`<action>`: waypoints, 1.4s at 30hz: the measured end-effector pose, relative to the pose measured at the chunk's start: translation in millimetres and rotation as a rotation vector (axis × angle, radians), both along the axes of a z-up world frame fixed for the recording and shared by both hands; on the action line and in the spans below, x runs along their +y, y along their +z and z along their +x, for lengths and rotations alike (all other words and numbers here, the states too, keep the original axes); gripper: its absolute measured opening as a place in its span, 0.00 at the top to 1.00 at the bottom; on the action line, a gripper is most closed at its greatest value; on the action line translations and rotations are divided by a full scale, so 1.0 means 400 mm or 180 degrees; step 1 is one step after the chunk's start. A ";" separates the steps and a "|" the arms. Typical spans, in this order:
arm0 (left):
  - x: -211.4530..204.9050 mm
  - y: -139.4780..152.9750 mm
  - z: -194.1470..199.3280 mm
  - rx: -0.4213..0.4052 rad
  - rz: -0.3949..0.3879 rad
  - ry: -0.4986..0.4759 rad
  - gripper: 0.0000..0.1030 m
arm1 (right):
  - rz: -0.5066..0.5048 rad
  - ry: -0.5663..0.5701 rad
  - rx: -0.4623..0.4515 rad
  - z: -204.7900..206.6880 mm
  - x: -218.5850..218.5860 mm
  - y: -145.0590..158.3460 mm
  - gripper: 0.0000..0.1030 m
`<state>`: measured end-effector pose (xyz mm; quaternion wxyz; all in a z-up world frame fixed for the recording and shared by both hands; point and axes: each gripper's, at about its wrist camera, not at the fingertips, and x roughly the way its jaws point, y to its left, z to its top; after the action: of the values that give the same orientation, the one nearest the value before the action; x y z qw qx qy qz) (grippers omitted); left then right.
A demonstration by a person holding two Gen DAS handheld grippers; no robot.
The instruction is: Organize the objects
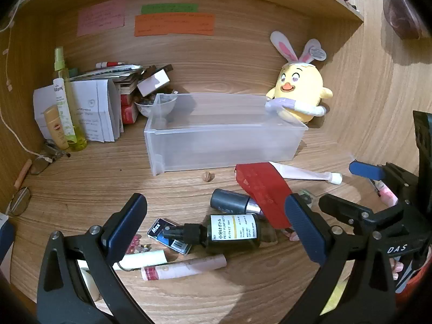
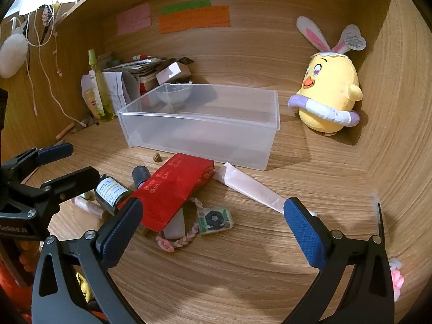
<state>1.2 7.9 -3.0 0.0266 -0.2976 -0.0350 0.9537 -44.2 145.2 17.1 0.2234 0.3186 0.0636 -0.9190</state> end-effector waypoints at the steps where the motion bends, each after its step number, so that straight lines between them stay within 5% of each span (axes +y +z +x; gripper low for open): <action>1: 0.002 0.000 -0.002 -0.0001 -0.0005 0.0005 0.00 | 0.0006 0.0003 0.0001 0.000 -0.001 0.000 0.00; 42: -0.064 0.008 0.027 0.0034 0.0074 0.0032 0.00 | -0.0023 -0.0022 0.0028 -0.010 -0.002 0.025 0.00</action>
<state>12.0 -17.6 0.2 0.0254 -0.2920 -0.0474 0.9549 -48.4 144.4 27.2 0.2212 0.3139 0.0601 -0.9214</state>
